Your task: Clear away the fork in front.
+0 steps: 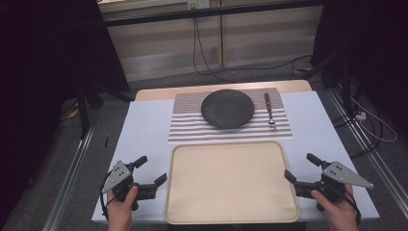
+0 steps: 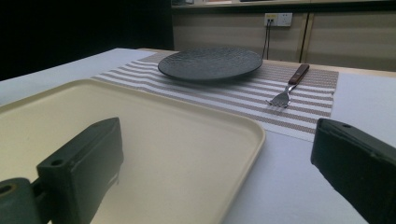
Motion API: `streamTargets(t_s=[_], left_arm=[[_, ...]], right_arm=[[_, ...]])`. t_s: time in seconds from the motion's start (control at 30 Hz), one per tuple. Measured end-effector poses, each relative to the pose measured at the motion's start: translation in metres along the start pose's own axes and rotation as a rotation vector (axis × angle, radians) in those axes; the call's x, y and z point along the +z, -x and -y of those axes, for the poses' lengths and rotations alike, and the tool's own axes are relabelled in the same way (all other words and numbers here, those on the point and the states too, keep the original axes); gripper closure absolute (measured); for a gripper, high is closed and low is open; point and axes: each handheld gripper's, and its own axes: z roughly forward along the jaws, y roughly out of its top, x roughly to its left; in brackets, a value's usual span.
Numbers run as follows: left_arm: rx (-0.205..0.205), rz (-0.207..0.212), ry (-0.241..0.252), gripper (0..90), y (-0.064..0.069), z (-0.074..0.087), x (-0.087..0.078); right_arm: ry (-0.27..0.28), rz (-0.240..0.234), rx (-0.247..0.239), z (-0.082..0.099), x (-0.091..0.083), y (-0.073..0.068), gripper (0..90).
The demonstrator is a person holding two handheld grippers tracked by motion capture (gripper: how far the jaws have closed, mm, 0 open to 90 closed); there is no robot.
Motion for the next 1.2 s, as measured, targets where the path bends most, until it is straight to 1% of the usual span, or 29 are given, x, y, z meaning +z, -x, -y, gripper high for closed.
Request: streamTargets(t_s=[0.03, 0.07, 0.1, 0.27, 0.33, 0.47, 0.57, 0.7, 0.73, 0.8, 0.87, 0.93, 1.0, 1.03, 1.07, 1.2], left_arm=[[0.001, 0.001, -0.002, 2.4, 0.000, 0.000, 0.000], [-0.001, 0.005, -0.008, 2.4, 0.000, 0.001, 0.000], [0.001, 0.006, -0.011, 2.4, 0.000, 0.001, 0.000], [-0.004, 0.007, -0.005, 2.5, 0.000, 0.001, -0.001], [0.001, 0.011, -0.007, 2.5, 0.000, 0.001, -0.001], [0.004, 0.015, -0.008, 2.5, 0.000, 0.001, -0.002], [-0.001, 0.019, -0.007, 2.5, 0.000, 0.001, -0.003], [0.004, 0.021, -0.015, 2.5, -0.001, 0.001, -0.004], [0.001, 0.021, -0.008, 2.5, -0.001, 0.001, -0.003], [0.002, 0.025, -0.011, 2.5, 0.000, 0.001, -0.003], [0.000, 0.028, -0.009, 2.5, 0.000, 0.001, -0.002], [-0.004, 0.026, -0.012, 2.5, 0.001, 0.001, -0.002], [0.002, 0.030, -0.010, 2.5, 0.000, 0.001, -0.002], [0.004, 0.029, -0.010, 2.5, 0.000, 0.001, -0.002], [0.003, 0.031, -0.010, 2.5, 0.000, 0.001, -0.002], [0.007, 0.033, -0.013, 2.5, 0.000, 0.001, -0.002]], right_arm=[[-0.005, -0.001, 0.006, 0.000, 0.001, 0.000, 2.0], [-0.012, 0.001, -0.005, -0.001, 0.003, 0.000, 2.0], [-0.012, 0.001, -0.005, -0.001, 0.003, 0.000, 2.0], [-0.014, 0.013, -0.012, -0.005, 0.010, 0.003, 2.0], [-0.022, 0.021, -0.034, -0.009, 0.015, 0.006, 2.1], [-0.035, 0.024, -0.050, -0.011, 0.022, 0.008, 2.4], [-0.043, 0.027, -0.047, -0.013, 0.028, 0.012, 2.3], [-0.048, 0.039, -0.045, -0.016, 0.035, 0.016, 2.1], [-0.051, 0.041, -0.041, -0.017, 0.037, 0.017, 2.2], [-0.054, 0.045, -0.043, -0.019, 0.041, 0.019, 2.2], [-0.058, 0.051, -0.046, -0.022, 0.048, 0.021, 2.3], [-0.061, 0.051, -0.044, -0.023, 0.051, 0.021, 2.4], [-0.067, 0.061, -0.041, -0.026, 0.059, 0.023, 2.5], [-0.067, 0.061, -0.041, -0.026, 0.059, 0.023, 2.5], [-0.071, 0.069, -0.048, -0.028, 0.064, 0.025, 2.4], [-0.076, 0.075, -0.056, -0.032, 0.071, 0.027, 2.6]])
